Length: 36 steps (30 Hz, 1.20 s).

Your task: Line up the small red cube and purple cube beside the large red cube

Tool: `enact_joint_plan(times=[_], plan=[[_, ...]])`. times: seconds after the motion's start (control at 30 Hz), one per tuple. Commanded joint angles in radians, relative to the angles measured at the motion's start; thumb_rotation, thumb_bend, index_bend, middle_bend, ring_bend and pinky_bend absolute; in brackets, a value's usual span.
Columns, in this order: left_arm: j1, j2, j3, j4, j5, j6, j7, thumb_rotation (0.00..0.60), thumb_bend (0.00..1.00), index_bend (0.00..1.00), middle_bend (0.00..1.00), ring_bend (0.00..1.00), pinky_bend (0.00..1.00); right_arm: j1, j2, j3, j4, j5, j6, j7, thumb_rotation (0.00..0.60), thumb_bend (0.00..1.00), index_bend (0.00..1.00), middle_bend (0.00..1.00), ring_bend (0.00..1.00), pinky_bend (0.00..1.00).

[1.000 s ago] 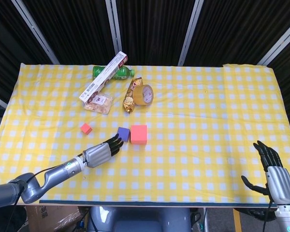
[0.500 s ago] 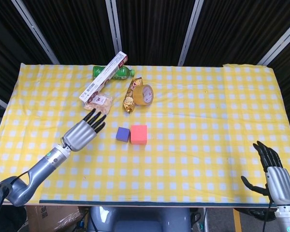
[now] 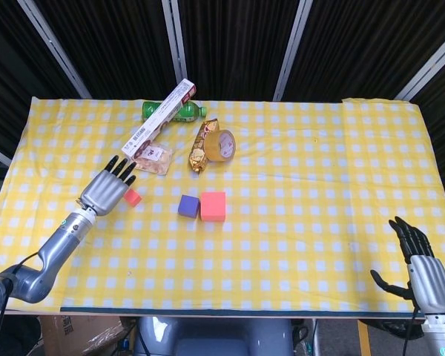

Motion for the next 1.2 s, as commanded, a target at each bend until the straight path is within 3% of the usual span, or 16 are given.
enact_joint_plan(times=[0.03, 0.7, 1.2], plan=[[-0.011, -0.019, 0.007, 0.03, -0.004, -0.019, -0.02, 0.6, 0.24, 0.21, 0.0, 0.0, 0.0, 0.001, 0.0, 0.0, -0.002, 0.002, -0.003, -0.001, 0.6, 0.31, 0.0, 0.0, 0.0, 0.0], [-0.041, -0.115, 0.03, 0.162, 0.004, -0.05, -0.066, 0.6, 0.25, 0.29, 0.0, 0.0, 0.0, 0.002, 0.003, 0.002, -0.006, 0.008, -0.007, 0.003, 0.6, 0.31, 0.0, 0.0, 0.0, 0.0], [-0.058, -0.185, 0.038, 0.241, 0.003, -0.068, -0.087, 0.6, 0.34, 0.32, 0.0, 0.0, 0.0, 0.001, 0.002, 0.003, -0.008, 0.012, -0.008, 0.006, 0.6, 0.31, 0.0, 0.0, 0.0, 0.0]])
